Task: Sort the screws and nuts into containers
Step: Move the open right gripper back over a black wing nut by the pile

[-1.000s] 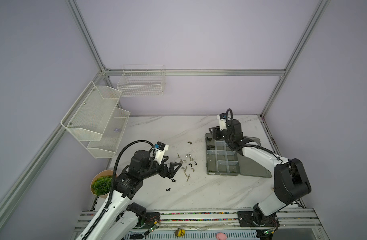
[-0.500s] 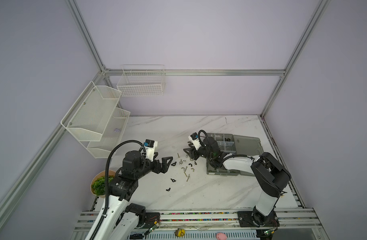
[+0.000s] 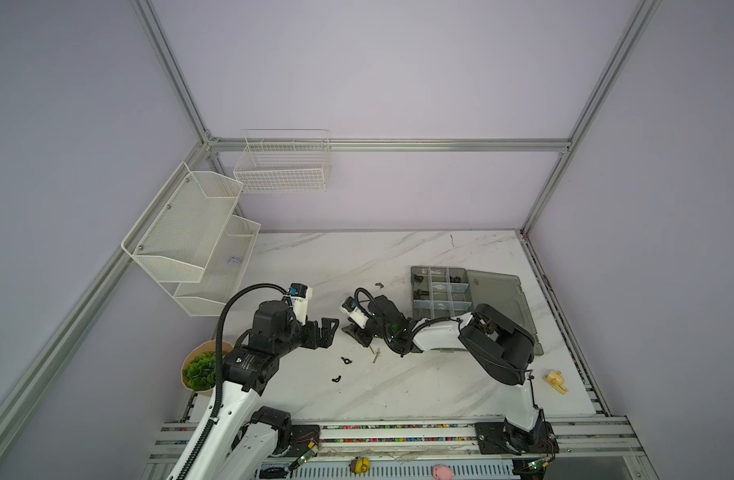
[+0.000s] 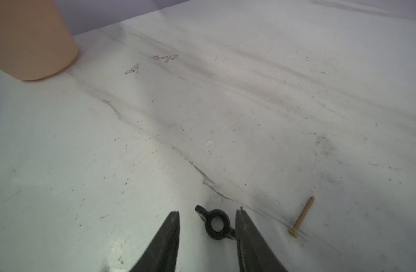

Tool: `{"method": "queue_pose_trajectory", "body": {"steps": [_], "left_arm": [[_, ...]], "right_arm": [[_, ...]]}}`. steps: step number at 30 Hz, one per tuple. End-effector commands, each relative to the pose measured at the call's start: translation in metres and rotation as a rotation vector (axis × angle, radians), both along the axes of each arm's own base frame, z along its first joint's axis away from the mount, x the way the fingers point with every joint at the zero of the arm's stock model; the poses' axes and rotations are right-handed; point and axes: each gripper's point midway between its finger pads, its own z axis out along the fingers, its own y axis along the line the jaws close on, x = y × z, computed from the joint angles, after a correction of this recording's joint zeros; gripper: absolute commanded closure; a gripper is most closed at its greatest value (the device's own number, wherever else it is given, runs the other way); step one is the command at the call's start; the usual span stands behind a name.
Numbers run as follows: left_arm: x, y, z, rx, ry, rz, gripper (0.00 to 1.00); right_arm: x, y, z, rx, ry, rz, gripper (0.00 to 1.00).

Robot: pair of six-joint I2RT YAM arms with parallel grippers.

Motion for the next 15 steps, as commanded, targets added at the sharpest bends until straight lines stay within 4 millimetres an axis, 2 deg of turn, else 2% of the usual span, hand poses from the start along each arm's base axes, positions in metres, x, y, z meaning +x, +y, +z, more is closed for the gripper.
{"method": "queue_pose_trajectory", "body": {"steps": [1,6,15], "left_arm": [[0.001,0.004,0.014,-0.023,-0.063,0.032,0.00],[0.003,0.004,0.011,-0.021,-0.046,0.031,0.00],[0.002,0.008,0.014,-0.011,-0.063,0.049,0.00]], "right_arm": [[0.007,0.001,0.002,-0.030,-0.034,-0.014,0.58],[0.009,0.002,-0.012,-0.077,-0.033,-0.021,0.59],[0.001,0.007,-0.014,-0.065,-0.004,0.021,0.61]]}}
